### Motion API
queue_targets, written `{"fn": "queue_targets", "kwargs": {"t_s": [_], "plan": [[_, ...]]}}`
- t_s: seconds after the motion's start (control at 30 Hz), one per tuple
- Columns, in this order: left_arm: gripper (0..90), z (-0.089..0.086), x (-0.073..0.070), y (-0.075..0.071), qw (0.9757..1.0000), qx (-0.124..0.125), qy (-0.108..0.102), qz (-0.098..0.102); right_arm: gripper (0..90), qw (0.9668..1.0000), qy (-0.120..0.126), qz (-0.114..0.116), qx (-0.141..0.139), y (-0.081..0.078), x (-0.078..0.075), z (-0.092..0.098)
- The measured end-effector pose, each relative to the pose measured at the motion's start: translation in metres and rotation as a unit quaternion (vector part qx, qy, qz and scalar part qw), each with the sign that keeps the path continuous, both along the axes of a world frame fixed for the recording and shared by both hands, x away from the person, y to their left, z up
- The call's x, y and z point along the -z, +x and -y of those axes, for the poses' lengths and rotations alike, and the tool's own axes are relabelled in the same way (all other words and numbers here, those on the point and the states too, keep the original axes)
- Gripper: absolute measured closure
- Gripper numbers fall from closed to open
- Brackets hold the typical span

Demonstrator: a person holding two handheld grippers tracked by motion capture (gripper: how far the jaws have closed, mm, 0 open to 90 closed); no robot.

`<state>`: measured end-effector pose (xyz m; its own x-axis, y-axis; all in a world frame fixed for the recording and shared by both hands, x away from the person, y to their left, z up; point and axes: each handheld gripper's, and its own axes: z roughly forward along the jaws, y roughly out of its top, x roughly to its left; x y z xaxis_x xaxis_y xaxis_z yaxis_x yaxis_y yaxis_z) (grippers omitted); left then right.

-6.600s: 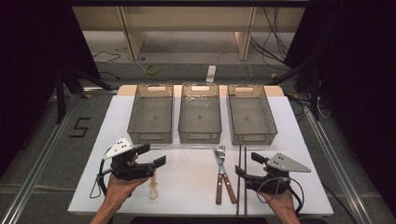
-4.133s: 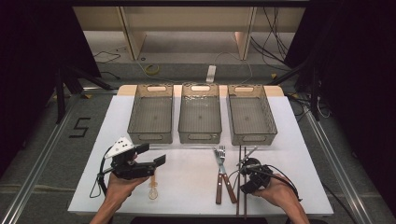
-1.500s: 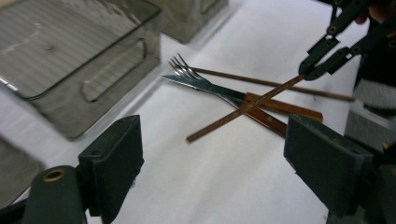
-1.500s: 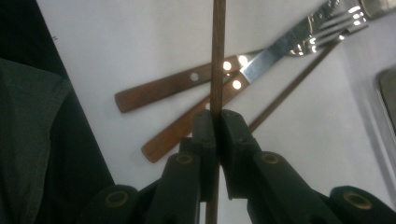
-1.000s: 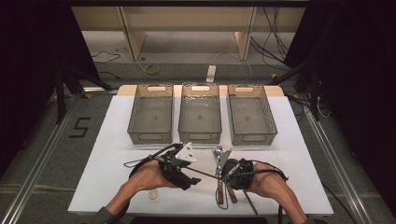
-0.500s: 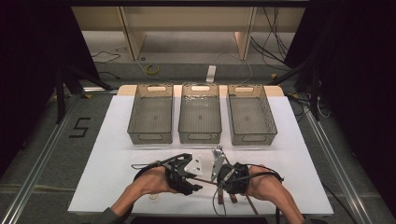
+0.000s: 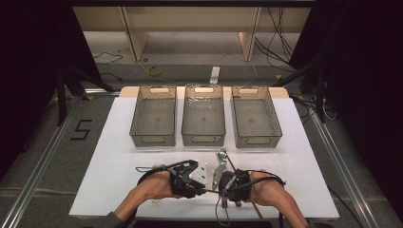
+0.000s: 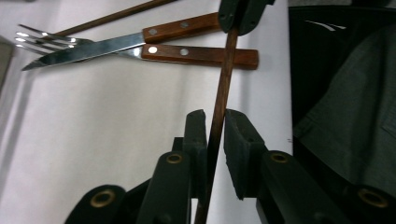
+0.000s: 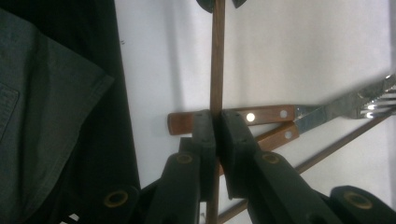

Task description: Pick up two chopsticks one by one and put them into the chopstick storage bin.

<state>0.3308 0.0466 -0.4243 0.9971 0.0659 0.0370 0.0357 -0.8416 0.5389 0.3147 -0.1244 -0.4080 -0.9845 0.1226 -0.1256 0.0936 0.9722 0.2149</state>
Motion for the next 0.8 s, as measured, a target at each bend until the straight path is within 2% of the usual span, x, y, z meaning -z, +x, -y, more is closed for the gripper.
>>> {"fn": "queue_targets", "kwargs": {"t_s": [0.17, 0.23, 0.3, 0.33, 0.4, 0.43, 0.47, 0.53, 0.6, 0.73, 0.77, 0.8], "plan": [[83.9, 0.001, 0.0, -0.003, 0.9996, 0.024, 0.012, -0.006, 84.3, 0.9998, -0.003, 0.003, -0.021, -0.002, 0.0, 0.0], [84.4, 0.001, 0.001, -0.004, 0.9997, 0.023, 0.005, -0.01, 84.4, 0.9997, -0.006, 0.001, -0.025, -0.004, 0.0, 0.001], [84.7, 0.0, 0.0, -0.004, 0.9995, 0.026, 0.007, -0.014, 84.2, 0.9994, -0.002, 0.002, -0.034, -0.004, 0.0, 0.001], [84.8, -0.001, -0.001, -0.003, 0.9995, 0.026, 0.008, -0.015, 83.1, 0.9995, 0.0, 0.001, -0.03, -0.004, -0.001, 0.002], [84.9, -0.002, -0.002, -0.003, 0.9995, 0.025, 0.011, -0.016, 70.1, 1.0, 0.005, -0.005, 0.002, -0.002, -0.002, 0.003], [84.9, -0.003, -0.002, -0.002, 0.9995, 0.024, 0.008, -0.018, 70.1, 1.0, 0.005, -0.005, 0.002, -0.002, -0.002, 0.003], [84.9, -0.004, -0.003, -0.002, 0.9996, 0.019, 0.003, -0.021, 59.8, 1.0, 0.006, 0.001, 0.008, 0.0, -0.003, 0.004], [84.9, -0.007, -0.003, 0.001, 0.9996, 0.009, 0.001, -0.025, 50.3, 0.9994, 0.02, 0.007, 0.026, 0.004, -0.007, 0.009], [85.0, -0.011, -0.003, 0.005, 0.9996, -0.007, -0.002, -0.026, 44.5, 0.9984, 0.042, 0.012, 0.037, 0.007, -0.01, 0.014], [84.9, -0.024, -0.006, 0.013, 0.9986, -0.043, -0.009, -0.028, 35.6, 0.993, 0.08, 0.021, 0.084, 0.011, -0.016, 0.025], [84.9, -0.027, -0.007, 0.014, 0.9982, -0.052, -0.011, -0.027, 32.8, 0.9891, 0.098, 0.029, 0.105, 0.013, -0.018, 0.031], [84.9, -0.03, -0.009, 0.016, 0.9973, -0.067, -0.014, -0.026, 32.8, 0.9891, 0.098, 0.029, 0.105, 0.013, -0.018, 0.031]]}}
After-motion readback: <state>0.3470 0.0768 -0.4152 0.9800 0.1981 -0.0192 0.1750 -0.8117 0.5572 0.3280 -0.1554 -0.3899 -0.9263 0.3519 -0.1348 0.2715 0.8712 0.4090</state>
